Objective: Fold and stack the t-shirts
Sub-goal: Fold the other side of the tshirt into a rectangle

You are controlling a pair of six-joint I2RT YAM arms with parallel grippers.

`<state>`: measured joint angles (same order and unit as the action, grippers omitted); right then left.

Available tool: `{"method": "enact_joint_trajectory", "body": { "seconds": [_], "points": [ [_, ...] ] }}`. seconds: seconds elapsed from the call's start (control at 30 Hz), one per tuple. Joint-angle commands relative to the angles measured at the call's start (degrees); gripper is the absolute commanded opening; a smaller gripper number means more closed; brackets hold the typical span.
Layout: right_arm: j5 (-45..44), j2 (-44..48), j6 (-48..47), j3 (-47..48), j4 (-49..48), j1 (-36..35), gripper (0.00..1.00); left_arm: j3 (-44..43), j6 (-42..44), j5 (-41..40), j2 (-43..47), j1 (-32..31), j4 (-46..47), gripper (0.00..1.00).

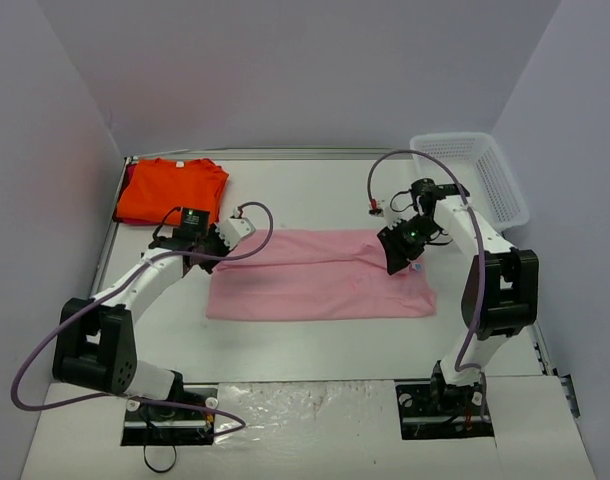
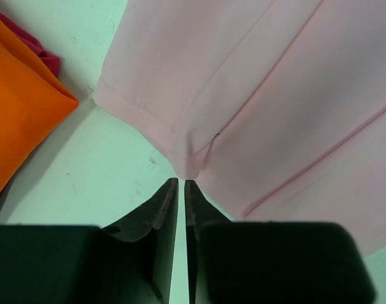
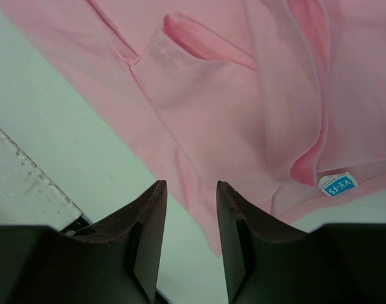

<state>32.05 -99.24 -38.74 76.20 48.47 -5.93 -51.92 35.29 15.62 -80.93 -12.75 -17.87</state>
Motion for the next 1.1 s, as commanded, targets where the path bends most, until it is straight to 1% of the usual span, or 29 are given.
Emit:
{"method": "enact_joint_trajectory", "body": {
  "seconds": [0.0,0.07,0.2,0.4,0.57,0.73,1.07],
  "points": [
    [1.2,-0.4,-4.0,0.5,5.8,0.0,0.34,0.4,-2.5,0.3,3.4,-0.2,0.9,0.09],
    [1.2,-1.7,-3.6,2.0,5.1,0.0,0.34,1.3,-4.4,-0.1,3.8,-0.2,1.9,0.09],
    [1.3,-8.8,-3.5,9.1,5.0,0.0,0.34,1.7,-7.2,-0.1,4.4,-0.1,2.1,0.12],
    [1.3,-17.9,-3.4,16.9,4.8,0.0,0.34,3.3,-8.4,-0.4,4.9,0.0,2.2,0.12],
    [1.9,-23.4,-3.7,20.3,4.8,0.0,0.35,4.6,-8.7,-0.9,5.1,0.2,2.7,0.12],
    [2.5,-24.3,-4.3,21.0,4.8,0.0,0.38,5.3,-8.8,-1.0,5.2,0.4,2.8,0.12],
    [0.6,-25.2,-4.8,21.8,4.4,0.5,0.42,4.7,-10.1,-0.2,4.2,0.5,3.0,0.12]
  ]
}}
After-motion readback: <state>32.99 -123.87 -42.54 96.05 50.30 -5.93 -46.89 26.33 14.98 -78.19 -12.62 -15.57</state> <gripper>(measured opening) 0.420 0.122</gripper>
